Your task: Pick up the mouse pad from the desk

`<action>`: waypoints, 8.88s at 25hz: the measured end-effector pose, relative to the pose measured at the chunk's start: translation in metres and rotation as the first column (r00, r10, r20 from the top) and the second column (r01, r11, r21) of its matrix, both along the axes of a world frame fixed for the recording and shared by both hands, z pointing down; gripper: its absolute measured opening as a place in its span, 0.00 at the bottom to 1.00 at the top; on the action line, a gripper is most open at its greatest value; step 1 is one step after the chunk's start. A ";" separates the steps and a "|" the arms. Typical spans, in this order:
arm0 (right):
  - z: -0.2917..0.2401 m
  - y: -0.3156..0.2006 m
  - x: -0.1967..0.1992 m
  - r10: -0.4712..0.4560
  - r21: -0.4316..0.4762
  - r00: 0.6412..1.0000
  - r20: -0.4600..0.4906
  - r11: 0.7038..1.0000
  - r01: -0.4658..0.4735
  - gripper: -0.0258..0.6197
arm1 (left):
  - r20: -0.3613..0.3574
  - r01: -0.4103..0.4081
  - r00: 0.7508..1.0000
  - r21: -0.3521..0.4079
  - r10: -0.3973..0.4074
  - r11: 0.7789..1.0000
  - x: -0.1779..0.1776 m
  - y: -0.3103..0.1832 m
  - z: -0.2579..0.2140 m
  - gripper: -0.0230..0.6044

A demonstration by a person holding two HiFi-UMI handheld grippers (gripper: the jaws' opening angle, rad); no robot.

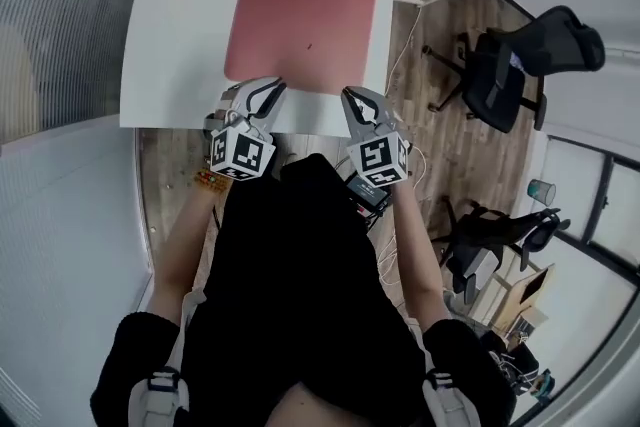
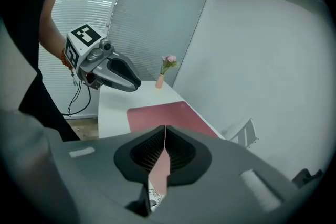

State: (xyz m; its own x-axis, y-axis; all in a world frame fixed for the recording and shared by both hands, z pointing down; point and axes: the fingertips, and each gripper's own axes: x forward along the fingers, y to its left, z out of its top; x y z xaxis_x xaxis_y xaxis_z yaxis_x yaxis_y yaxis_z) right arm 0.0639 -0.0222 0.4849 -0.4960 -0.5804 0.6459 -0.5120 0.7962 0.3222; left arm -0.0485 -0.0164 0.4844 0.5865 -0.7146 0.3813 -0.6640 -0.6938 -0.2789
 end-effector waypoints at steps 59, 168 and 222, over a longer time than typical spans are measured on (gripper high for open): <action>0.252 -0.004 -0.029 -0.574 -0.425 0.742 -0.346 0.801 0.421 0.17 | 0.134 -0.454 0.749 -0.609 0.648 0.650 0.061 0.005 0.240 0.30; 0.246 -0.033 -0.020 -0.333 -0.505 0.912 -0.241 0.845 0.175 0.11 | 0.216 -0.137 0.917 -0.618 0.335 0.774 0.055 -0.032 0.230 0.06; 0.133 0.059 0.006 -0.481 -0.547 0.871 0.101 0.704 0.452 0.11 | 0.080 -0.098 0.975 -0.677 0.205 0.730 0.081 0.056 0.119 0.07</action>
